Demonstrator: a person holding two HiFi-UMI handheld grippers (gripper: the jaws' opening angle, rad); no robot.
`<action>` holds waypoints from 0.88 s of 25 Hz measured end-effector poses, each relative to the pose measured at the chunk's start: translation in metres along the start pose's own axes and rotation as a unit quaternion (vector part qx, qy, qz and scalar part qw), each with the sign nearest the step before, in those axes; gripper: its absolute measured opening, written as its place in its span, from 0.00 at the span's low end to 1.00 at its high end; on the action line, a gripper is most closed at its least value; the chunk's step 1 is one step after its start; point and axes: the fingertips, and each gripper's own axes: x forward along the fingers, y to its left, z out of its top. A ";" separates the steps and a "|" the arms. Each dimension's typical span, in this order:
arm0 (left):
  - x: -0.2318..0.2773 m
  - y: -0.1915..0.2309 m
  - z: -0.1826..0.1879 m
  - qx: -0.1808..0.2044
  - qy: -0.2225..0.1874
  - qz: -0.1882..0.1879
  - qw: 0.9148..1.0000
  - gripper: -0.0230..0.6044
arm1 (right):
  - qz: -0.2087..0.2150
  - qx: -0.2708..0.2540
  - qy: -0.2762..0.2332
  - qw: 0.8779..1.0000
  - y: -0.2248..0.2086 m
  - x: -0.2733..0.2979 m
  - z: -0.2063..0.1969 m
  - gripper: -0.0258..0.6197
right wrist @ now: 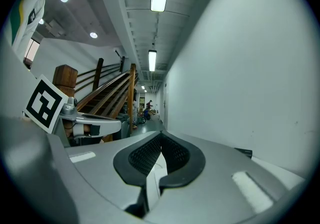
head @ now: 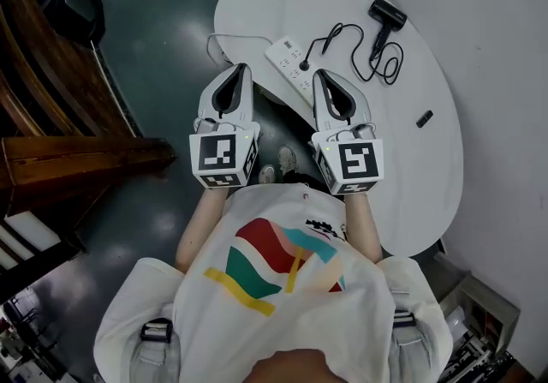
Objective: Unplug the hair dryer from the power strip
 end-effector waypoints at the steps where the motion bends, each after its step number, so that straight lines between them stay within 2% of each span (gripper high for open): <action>1: 0.003 -0.001 -0.001 0.000 0.003 -0.002 1.000 0.03 | -0.001 0.001 0.003 1.000 -0.003 0.001 -0.002 0.06; 7: 0.024 -0.007 -0.017 0.011 0.034 -0.026 0.999 0.03 | -0.005 0.005 0.008 1.000 -0.014 0.007 -0.005 0.06; 11: 0.047 -0.014 -0.035 0.031 0.083 -0.062 0.994 0.05 | -0.008 0.011 0.019 1.000 -0.023 0.008 -0.014 0.06; 13: 0.061 -0.018 -0.048 0.036 0.120 -0.088 0.988 0.16 | -0.009 0.015 0.024 1.000 -0.025 0.008 -0.018 0.06; 16: 0.082 -0.020 -0.064 0.052 0.152 -0.115 0.980 0.22 | -0.010 0.019 0.035 0.999 -0.028 0.008 -0.027 0.06; 18: 0.097 -0.023 -0.081 0.056 0.176 -0.138 0.973 0.30 | -0.010 0.022 0.042 0.999 -0.029 0.007 -0.032 0.06; 20: 0.111 -0.027 -0.105 0.060 0.214 -0.162 0.961 0.35 | -0.011 0.025 0.048 0.998 -0.031 0.006 -0.036 0.06; 22: 0.122 -0.030 -0.131 0.081 0.257 -0.181 0.946 0.35 | -0.012 0.028 0.055 0.998 -0.034 0.006 -0.040 0.06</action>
